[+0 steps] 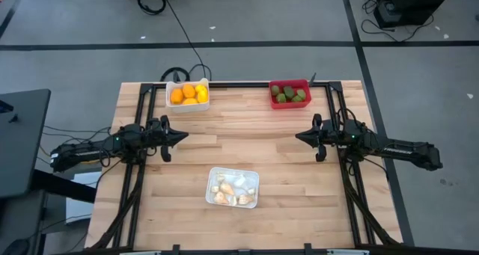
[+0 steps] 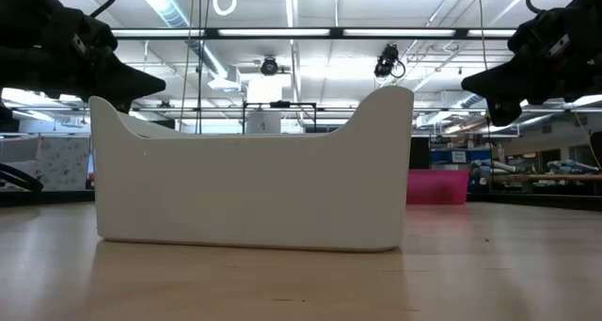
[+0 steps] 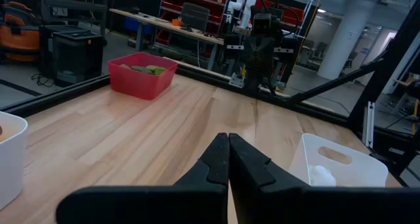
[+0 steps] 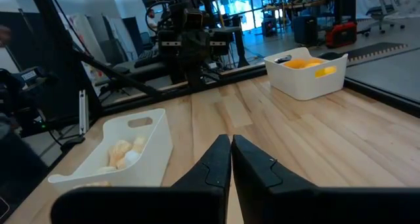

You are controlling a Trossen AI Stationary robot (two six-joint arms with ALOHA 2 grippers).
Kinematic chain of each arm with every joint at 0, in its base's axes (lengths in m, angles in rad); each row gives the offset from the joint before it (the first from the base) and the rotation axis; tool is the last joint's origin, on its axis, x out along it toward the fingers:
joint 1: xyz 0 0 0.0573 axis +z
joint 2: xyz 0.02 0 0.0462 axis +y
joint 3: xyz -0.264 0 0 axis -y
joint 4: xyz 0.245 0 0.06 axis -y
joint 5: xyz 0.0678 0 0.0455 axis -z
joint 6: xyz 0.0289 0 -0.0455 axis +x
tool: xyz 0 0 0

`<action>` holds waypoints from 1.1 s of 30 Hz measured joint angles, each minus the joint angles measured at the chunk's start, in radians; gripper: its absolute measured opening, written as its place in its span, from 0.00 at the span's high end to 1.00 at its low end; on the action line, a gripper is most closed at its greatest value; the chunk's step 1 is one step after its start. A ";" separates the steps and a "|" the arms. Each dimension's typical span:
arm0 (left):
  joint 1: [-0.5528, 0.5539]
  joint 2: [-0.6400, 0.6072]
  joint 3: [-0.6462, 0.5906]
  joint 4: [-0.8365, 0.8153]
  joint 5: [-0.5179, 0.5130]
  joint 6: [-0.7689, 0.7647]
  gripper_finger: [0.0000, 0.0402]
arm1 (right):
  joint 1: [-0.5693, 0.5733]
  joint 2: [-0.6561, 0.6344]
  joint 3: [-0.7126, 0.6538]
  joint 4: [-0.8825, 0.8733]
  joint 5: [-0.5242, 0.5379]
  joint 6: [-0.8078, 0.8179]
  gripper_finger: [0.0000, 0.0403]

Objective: Sort produce into baskets
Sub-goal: Return to Home Position

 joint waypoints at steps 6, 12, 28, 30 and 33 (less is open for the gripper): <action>0.000 0.000 0.000 0.000 0.000 0.000 0.98 | 0.000 0.000 0.000 0.000 0.000 0.000 0.93; 0.000 0.000 0.000 0.000 0.000 0.000 0.98 | 0.000 0.000 0.000 0.000 0.000 0.000 0.94; 0.000 0.000 0.000 0.052 -0.006 0.000 0.98 | 0.000 0.000 0.000 0.000 0.000 0.000 0.94; 0.000 0.000 0.000 0.052 -0.004 0.000 0.98 | 0.000 0.000 0.000 0.000 0.000 0.000 0.94; 0.000 0.000 0.000 0.053 0.000 0.000 0.98 | 0.000 0.000 0.000 0.000 0.000 0.000 0.94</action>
